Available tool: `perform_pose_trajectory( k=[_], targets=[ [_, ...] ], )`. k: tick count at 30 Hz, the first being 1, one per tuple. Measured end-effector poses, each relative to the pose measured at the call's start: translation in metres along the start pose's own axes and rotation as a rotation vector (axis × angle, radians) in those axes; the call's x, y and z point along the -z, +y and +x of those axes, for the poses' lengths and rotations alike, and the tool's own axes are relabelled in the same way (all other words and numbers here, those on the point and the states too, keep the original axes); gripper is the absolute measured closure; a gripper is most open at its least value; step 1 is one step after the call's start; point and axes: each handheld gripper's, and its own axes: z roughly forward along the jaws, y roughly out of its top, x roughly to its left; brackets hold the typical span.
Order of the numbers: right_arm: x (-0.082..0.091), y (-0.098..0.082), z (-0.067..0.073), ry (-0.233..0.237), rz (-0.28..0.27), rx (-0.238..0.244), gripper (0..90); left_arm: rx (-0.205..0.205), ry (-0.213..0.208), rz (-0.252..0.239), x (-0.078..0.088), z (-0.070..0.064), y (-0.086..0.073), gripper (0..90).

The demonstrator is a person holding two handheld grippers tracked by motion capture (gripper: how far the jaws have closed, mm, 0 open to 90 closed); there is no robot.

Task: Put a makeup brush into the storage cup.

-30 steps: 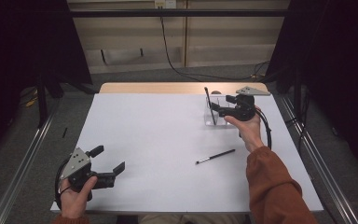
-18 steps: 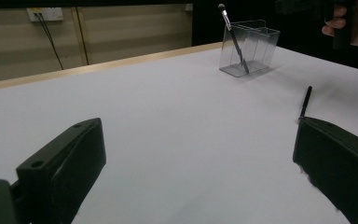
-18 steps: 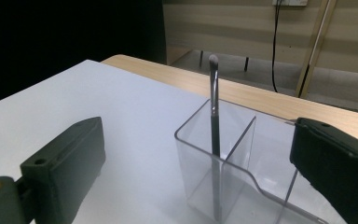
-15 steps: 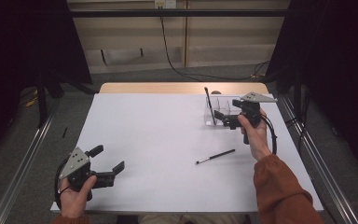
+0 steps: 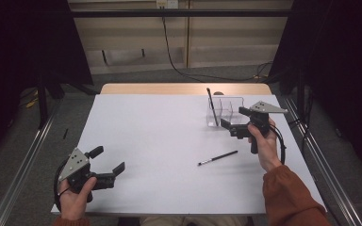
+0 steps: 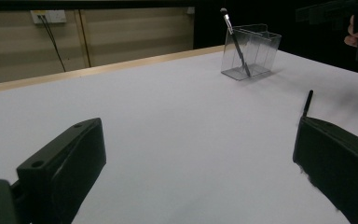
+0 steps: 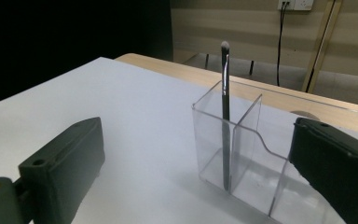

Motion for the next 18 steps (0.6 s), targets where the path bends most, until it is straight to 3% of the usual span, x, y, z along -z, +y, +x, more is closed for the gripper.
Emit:
perform_pose_trajectory(
  k=[5, 11, 18],
  targets=[
    [0.014, -0.003, 0.003, -0.017, -0.010, 0.020, 2.9, 0.003, 0.002, -0.005, 0.000, -0.001, 0.000, 2.4],
    [0.034, -0.010, 0.005, -0.031, -0.017, 0.021, 2.9, 0.047, -0.003, -0.062, 0.001, -0.002, -0.001, 2.7],
    [0.051, -0.020, 0.006, -0.034, -0.031, -0.001, 2.7, 0.035, 0.001, -0.054, 0.001, -0.001, -0.002, 2.6]
  ],
)
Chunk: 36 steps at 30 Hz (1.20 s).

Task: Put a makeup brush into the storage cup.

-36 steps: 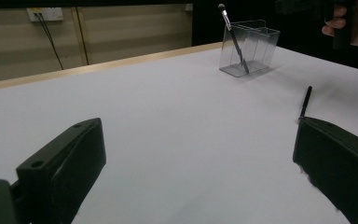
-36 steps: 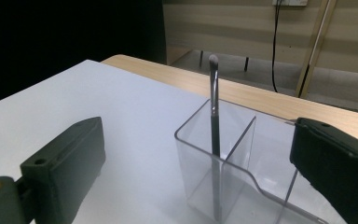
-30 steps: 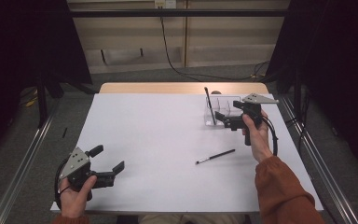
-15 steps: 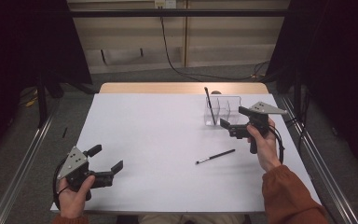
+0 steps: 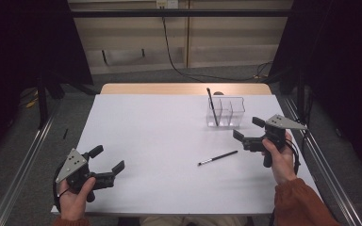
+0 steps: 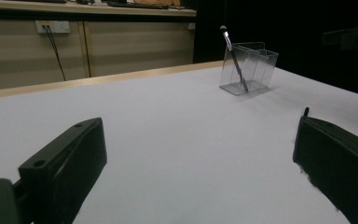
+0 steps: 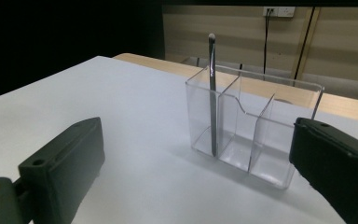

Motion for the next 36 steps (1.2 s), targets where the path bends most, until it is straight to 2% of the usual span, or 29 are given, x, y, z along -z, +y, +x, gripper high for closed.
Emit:
perform_pose_trajectory(
  k=[13, 19, 22, 27, 32, 33, 36],
  targets=[
    [0.030, -0.022, 0.014, 0.003, 0.000, -0.005, 3.3, 0.000, 0.008, -0.004, 0.003, -0.001, -0.001, 2.6],
    [0.044, -0.034, 0.014, -0.011, 0.000, -0.017, 3.4, 0.011, 0.007, -0.009, 0.004, 0.000, -0.002, 2.6],
    [0.050, -0.041, 0.016, -0.014, 0.007, -0.019, 3.5, -0.004, 0.012, -0.005, 0.005, 0.000, -0.003, 2.5],
    [0.061, -0.048, 0.017, -0.015, -0.009, -0.038, 3.6, -0.004, 0.014, -0.003, 0.007, -0.003, -0.003, 2.5],
    [0.070, -0.051, 0.017, -0.011, -0.016, -0.016, 3.5, -0.006, 0.012, 0.000, 0.009, -0.002, -0.003, 2.5],
    [0.072, -0.052, 0.018, -0.009, -0.019, -0.028, 3.4, -0.005, 0.013, -0.001, 0.009, -0.002, -0.004, 2.5],
    [0.075, -0.054, 0.017, -0.013, -0.022, -0.022, 3.4, 0.005, 0.017, -0.004, 0.009, -0.002, -0.004, 2.5]
  ],
)
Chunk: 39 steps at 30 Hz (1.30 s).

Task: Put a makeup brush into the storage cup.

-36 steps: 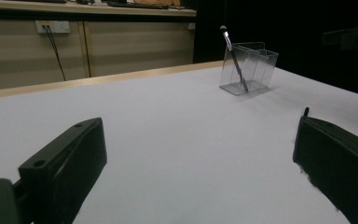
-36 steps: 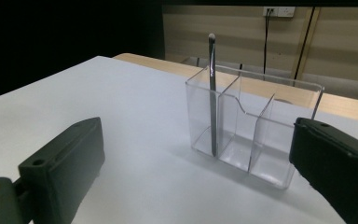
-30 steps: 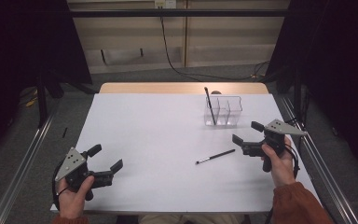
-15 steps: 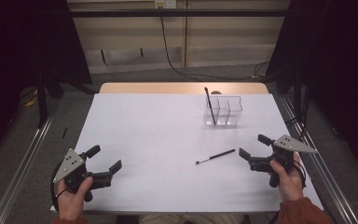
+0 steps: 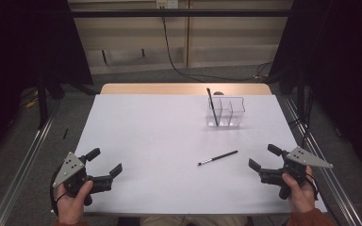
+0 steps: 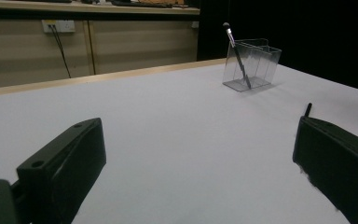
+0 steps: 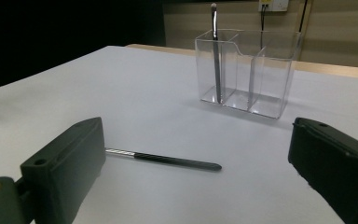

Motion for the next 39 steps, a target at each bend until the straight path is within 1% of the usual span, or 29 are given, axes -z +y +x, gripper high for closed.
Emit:
perform_pose_trajectory(
  k=[2, 4, 5, 7, 9, 16, 22, 25, 28, 32, 35, 36, 39],
  targets=[
    [0.002, 0.000, -0.001, -0.001, -0.011, -0.008, 3.3, -0.001, -0.001, -0.001, 0.000, 0.000, 0.000, 2.4],
    [0.003, 0.000, -0.002, -0.005, -0.015, -0.004, 3.3, -0.003, -0.004, 0.004, -0.001, 0.000, 0.000, 2.4],
    [0.003, 0.000, -0.002, -0.005, -0.013, -0.008, 3.3, 0.000, -0.003, 0.002, -0.002, 0.000, 0.000, 2.4],
    [0.002, -0.001, -0.001, -0.002, -0.006, -0.008, 3.3, -0.011, -0.006, 0.004, -0.002, 0.000, 0.001, 2.4],
    [0.001, -0.001, -0.001, 0.002, -0.006, -0.004, 3.2, -0.005, -0.006, 0.006, -0.003, -0.001, 0.000, 2.4],
    [-0.003, 0.001, -0.001, 0.010, 0.002, 0.009, 2.7, -0.006, -0.003, 0.008, -0.003, 0.002, 0.000, 2.4],
    [-0.008, 0.006, 0.001, 0.034, 0.016, 0.032, 1.8, -0.006, -0.002, 0.007, -0.001, 0.002, 0.000, 2.4],
    [-0.011, 0.009, 0.003, 0.043, 0.015, 0.029, 1.7, -0.001, 0.001, 0.004, 0.000, 0.002, 0.001, 2.4],
    [-0.014, 0.011, 0.003, 0.055, 0.019, 0.029, 1.4, -0.008, 0.000, 0.005, -0.001, 0.001, 0.001, 2.4],
    [-0.018, 0.015, 0.005, 0.066, 0.019, 0.045, 1.3, -0.011, -0.002, 0.008, -0.002, 0.001, 0.001, 2.4],
    [-0.022, 0.018, 0.007, 0.070, 0.024, 0.063, 2.3, -0.011, 0.004, 0.006, -0.002, 0.001, 0.001, 2.4],
    [-0.024, 0.019, 0.008, 0.068, 0.027, 0.063, 2.4, -0.012, 0.003, 0.006, -0.002, 0.001, 0.001, 2.4],
    [-0.030, 0.023, 0.008, 0.089, 0.034, 0.072, 1.7, -0.013, 0.004, 0.006, -0.001, 0.001, 0.001, 2.4]
  ],
)
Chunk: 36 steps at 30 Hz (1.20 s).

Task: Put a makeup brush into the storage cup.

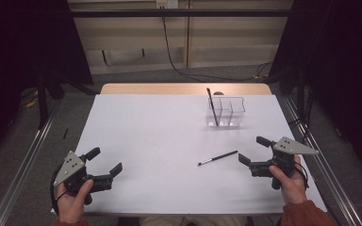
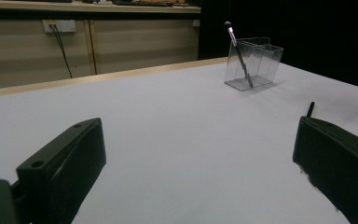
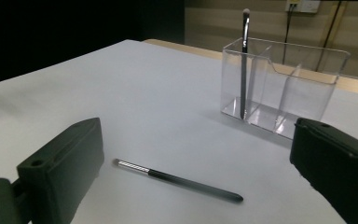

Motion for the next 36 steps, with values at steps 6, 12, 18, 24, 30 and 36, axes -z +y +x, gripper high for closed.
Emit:
perform_pose_trajectory(
  k=[6, 12, 18, 24, 30, 36],
  targets=[
    [-0.019, 0.009, -0.001, 0.019, 0.043, 0.016, 1.7, 0.001, -0.005, 0.002, 0.000, 0.000, 0.000, 2.4],
    [-0.033, 0.017, -0.003, 0.020, 0.056, 0.020, 1.6, -0.008, -0.019, 0.007, -0.002, -0.001, 0.000, 2.4],
    [-0.045, 0.025, -0.004, 0.028, 0.074, 0.022, 1.6, -0.006, -0.010, 0.008, -0.001, 0.001, 0.000, 2.4],
    [-0.057, 0.031, -0.005, 0.050, 0.119, 0.029, 3.8, -0.004, -0.005, 0.008, -0.001, 0.001, 0.000, 2.4],
    [-0.066, 0.038, -0.007, 0.055, 0.134, 0.036, 3.9, -0.013, -0.005, 0.011, -0.001, 0.001, 0.000, 2.2],
    [-0.074, 0.048, -0.005, 0.080, 0.179, 0.062, 5.9, -0.008, -0.005, 0.010, -0.001, 0.001, 0.000, 2.2]
  ],
)
